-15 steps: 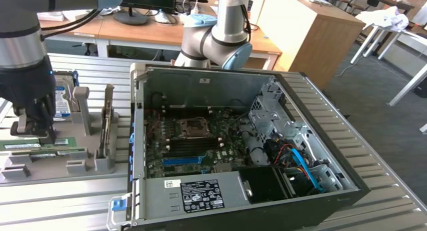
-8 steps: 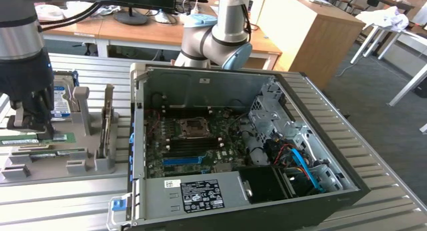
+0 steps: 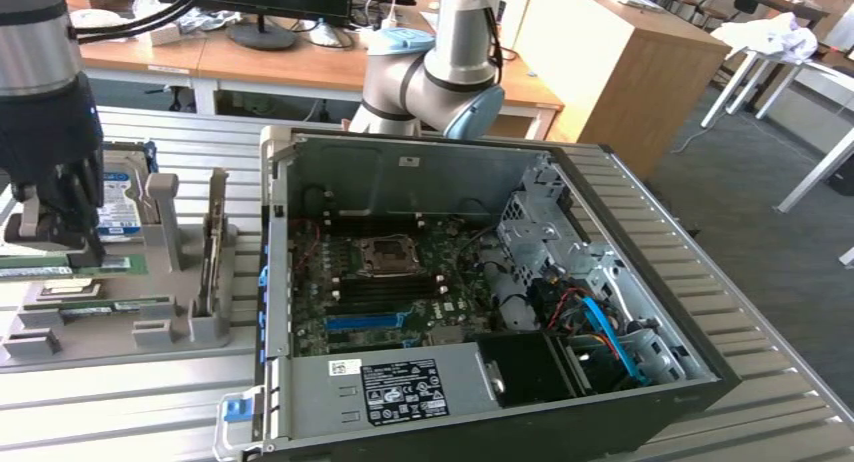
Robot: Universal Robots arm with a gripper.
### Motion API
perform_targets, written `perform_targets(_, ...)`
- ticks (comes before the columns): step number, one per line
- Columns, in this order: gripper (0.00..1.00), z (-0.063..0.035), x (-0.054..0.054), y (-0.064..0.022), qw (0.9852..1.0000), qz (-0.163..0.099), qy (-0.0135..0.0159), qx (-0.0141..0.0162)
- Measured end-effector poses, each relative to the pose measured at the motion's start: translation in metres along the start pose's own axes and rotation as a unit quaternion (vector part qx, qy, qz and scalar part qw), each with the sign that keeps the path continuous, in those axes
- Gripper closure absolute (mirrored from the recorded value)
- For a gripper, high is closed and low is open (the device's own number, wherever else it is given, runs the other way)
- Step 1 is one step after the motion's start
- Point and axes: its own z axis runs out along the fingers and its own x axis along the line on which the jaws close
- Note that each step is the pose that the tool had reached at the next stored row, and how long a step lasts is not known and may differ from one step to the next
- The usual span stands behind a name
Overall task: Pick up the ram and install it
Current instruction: 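Pick up the ram and move it above insertion slot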
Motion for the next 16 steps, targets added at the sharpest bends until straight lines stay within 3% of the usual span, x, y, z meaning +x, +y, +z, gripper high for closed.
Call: perform_targets(16,0.88,-0.0353,0.001,-0.0003,1.0000,0.000,0.0000,0.0000)
